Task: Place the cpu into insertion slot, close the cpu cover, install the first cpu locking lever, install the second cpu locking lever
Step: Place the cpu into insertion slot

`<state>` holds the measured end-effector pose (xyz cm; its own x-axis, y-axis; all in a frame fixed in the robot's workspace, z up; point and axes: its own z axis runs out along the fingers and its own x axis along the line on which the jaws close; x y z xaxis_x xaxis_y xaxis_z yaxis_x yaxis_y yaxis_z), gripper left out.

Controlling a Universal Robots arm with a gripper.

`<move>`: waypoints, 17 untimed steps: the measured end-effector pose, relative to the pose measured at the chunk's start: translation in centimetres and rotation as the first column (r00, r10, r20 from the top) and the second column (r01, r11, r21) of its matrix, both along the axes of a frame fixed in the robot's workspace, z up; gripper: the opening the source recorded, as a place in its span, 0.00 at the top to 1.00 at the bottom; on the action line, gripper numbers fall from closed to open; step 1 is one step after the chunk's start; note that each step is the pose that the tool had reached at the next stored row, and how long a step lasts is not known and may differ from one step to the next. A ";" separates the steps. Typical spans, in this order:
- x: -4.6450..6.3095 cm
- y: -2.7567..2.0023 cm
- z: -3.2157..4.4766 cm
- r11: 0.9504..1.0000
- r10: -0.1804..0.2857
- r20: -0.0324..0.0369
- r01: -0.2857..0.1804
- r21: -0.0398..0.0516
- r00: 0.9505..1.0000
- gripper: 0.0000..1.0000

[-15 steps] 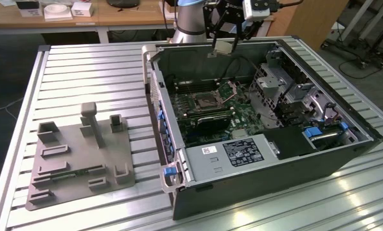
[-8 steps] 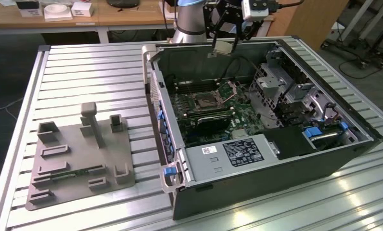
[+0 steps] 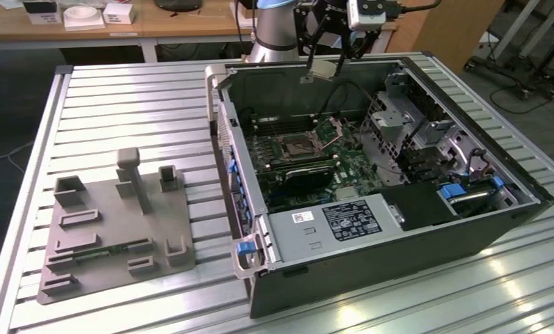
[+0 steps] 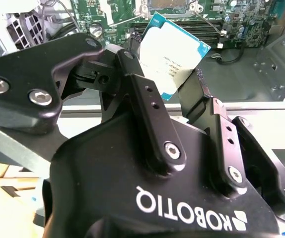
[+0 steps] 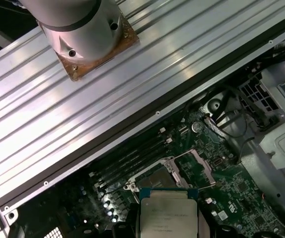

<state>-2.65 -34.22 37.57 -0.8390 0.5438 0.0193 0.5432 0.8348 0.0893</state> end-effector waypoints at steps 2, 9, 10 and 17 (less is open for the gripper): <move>0.0 0.00 0.00 1.000 -0.012 0.000 0.012 0.000 1.000 0.46; 0.0 0.00 -0.01 0.999 -0.048 0.000 0.048 0.000 0.999 0.46; 0.0 0.00 -0.01 0.999 -0.053 0.000 0.053 0.000 0.999 0.46; 0.0 0.00 -0.02 0.995 -0.095 0.000 0.095 0.000 0.995 0.46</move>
<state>-2.69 -34.22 37.55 -0.7836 0.6210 0.0193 0.6200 0.7795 0.0894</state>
